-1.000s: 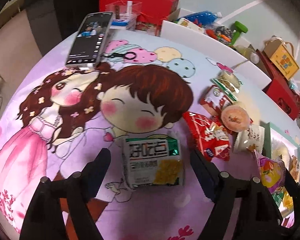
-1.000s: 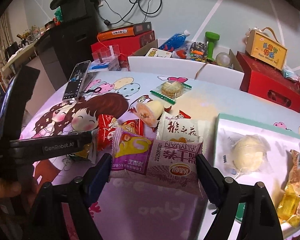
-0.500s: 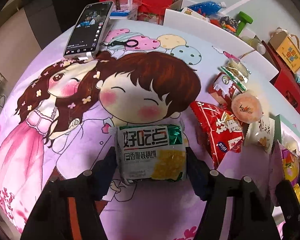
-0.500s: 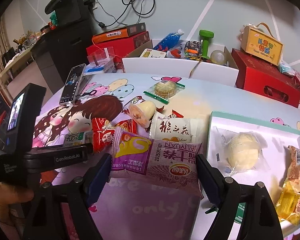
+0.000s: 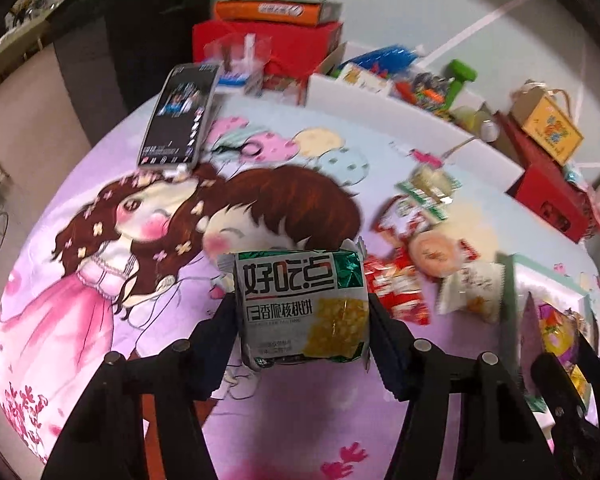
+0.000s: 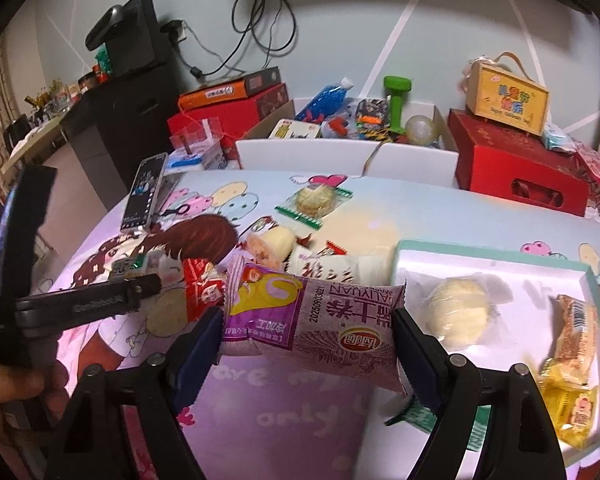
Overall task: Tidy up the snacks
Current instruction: 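Carry both packs over the white tray and open both tools, then move both tools back over the remaining snacks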
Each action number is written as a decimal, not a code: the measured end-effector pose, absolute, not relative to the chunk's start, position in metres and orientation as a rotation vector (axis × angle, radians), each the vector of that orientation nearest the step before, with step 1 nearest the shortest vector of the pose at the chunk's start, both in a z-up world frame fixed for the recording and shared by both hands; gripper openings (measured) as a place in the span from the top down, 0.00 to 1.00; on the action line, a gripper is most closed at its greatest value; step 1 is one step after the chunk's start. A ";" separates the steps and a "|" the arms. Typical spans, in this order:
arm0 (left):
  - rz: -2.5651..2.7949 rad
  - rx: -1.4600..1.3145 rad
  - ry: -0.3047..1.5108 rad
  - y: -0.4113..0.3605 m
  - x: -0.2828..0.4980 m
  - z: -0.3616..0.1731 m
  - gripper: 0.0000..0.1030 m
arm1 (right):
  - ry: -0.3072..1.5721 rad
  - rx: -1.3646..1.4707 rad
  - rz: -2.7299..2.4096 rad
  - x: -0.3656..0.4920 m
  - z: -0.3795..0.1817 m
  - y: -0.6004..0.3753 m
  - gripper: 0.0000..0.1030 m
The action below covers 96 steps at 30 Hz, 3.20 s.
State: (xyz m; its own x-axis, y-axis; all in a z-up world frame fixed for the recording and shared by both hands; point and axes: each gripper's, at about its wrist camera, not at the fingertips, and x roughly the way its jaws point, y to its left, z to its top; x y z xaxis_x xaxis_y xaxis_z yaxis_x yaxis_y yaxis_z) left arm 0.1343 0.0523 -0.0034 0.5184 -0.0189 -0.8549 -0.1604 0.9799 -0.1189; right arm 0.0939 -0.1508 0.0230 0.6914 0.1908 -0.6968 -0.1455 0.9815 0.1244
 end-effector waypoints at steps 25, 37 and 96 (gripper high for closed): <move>-0.410 0.053 1.036 -0.170 0.145 0.029 0.39 | 0.808 0.263 -0.250 0.078 0.029 -0.347 0.17; -0.473 0.097 1.093 -0.213 0.150 0.006 0.34 | 0.835 0.321 -0.291 0.077 0.018 -0.377 0.16; 0.040 -0.385 1.097 0.062 0.164 -0.026 0.18 | 0.845 0.077 0.147 0.119 0.015 -0.173 0.00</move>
